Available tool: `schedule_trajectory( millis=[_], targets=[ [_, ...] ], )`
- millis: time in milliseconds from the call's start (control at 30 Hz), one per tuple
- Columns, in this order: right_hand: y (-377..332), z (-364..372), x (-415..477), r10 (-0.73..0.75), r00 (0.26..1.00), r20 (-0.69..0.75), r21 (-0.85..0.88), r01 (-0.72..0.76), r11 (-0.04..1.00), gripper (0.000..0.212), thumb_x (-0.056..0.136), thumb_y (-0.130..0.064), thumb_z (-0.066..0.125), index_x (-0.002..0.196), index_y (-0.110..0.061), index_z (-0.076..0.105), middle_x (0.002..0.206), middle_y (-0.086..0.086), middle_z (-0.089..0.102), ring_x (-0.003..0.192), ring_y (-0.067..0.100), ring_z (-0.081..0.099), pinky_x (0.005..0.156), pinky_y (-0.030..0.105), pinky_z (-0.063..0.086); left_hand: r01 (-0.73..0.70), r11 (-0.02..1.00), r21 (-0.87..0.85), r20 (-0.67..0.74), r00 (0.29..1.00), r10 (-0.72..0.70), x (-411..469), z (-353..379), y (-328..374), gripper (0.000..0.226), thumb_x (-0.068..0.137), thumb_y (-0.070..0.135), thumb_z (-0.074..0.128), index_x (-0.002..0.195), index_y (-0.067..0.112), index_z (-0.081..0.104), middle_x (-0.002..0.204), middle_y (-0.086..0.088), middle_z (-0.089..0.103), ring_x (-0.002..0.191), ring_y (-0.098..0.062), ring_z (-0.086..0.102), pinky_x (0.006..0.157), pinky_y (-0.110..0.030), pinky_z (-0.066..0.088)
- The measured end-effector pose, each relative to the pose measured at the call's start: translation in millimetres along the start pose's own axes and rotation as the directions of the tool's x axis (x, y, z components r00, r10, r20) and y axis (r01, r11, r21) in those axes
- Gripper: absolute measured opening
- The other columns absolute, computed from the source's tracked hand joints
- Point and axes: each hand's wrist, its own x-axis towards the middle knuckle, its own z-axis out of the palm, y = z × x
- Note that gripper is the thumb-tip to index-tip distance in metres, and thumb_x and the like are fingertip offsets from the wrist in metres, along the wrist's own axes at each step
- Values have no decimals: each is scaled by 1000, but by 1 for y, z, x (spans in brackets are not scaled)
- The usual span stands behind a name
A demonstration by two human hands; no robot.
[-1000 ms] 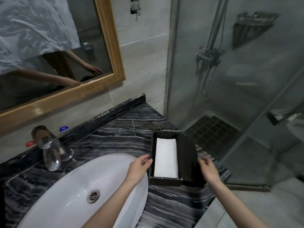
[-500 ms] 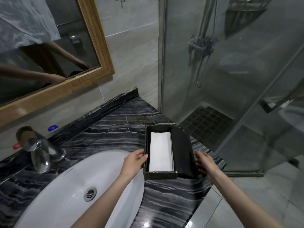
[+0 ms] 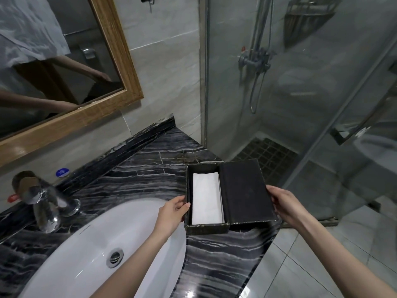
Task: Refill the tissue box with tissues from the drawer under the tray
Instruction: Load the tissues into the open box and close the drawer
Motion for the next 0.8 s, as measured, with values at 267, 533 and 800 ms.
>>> schedule_trajectory(
  millis=[267,533,800],
  targets=[
    [-20,25,-13,-120,974,191,-27,127,991,27,85,-38,64,102,-21,75,104,12,60,99,26,45,80,34,39,-14,1000,-17,13,1000,14,0,0,2,46,91,22,61,135,11,50,128,-13,61,103,-14,56,76,-23,53],
    [-24,89,-28,-153,938,312,-209,225,952,55,72,-61,65,125,-52,50,144,-12,45,134,13,39,105,44,32,-45,999,1,43,998,45,-1,-1,2,52,92,22,59,141,23,42,116,-7,60,103,-17,57,81,-25,53],
    [-16,150,-30,-246,916,316,-567,390,725,78,79,-55,64,147,-42,28,162,-9,5,149,15,7,118,36,13,-30,999,-26,80,996,32,0,-4,7,52,91,16,60,141,20,45,112,-8,65,99,-20,64,82,-32,58]
  ],
)
